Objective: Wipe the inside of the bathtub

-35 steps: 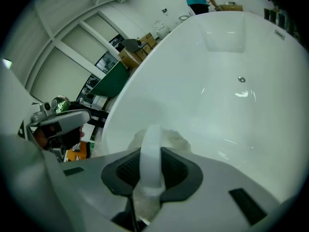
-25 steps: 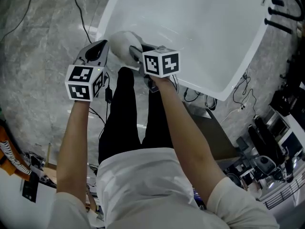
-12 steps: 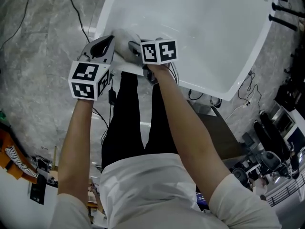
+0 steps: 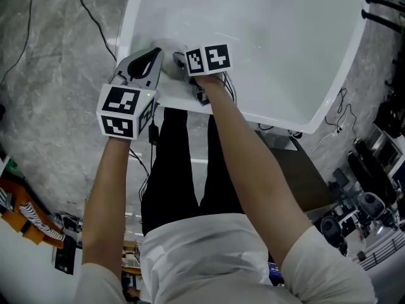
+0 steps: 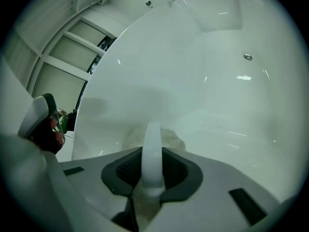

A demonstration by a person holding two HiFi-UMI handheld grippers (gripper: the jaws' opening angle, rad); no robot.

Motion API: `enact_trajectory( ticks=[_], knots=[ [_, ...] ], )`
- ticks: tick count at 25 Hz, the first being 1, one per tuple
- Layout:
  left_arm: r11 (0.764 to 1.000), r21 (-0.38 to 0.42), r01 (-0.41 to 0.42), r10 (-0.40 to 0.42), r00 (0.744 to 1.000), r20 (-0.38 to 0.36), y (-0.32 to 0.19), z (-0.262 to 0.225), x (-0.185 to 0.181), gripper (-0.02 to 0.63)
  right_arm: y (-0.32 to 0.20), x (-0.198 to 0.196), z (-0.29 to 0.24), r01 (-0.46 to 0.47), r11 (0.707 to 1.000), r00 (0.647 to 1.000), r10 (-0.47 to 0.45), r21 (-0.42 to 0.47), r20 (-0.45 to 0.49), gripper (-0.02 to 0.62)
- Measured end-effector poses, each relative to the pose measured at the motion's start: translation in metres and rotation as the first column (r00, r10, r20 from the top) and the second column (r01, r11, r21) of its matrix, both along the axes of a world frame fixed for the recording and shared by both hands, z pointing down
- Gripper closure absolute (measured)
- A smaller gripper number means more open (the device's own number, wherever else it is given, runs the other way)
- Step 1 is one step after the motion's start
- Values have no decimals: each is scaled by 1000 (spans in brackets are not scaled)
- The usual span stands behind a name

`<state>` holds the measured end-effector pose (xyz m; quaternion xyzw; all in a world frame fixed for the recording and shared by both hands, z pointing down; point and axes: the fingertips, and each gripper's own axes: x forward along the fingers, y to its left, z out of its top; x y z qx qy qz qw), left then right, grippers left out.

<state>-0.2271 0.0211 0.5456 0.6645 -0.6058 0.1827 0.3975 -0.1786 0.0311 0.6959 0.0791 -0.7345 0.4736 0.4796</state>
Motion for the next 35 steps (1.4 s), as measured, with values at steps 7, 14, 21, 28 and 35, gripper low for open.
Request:
enact_trajectory(
  ticks=[7, 14, 21, 28, 35],
  knots=[
    [999, -5, -37, 37, 999, -4, -21, 9, 14, 594, -12, 17, 17, 16, 1000, 1000, -17, -8, -25, 497],
    [997, -20, -77, 77, 997, -10, -35, 23, 31, 594, -24, 36, 26, 11, 1000, 999, -12, -4, -42, 497],
    [993, -44, -107, 107, 994, -22, -51, 40, 51, 594, -41, 74, 33, -10, 1000, 998, 9, -1, -69, 497],
    [988, -61, -141, 139, 990, -34, -66, 54, 79, 594, -59, 117, 39, -26, 1000, 995, 26, 3, -91, 497],
    [981, -66, -182, 179, 983, -44, -87, 64, 115, 594, -79, 162, 44, -47, 999, 993, 47, 6, -107, 495]
  ],
)
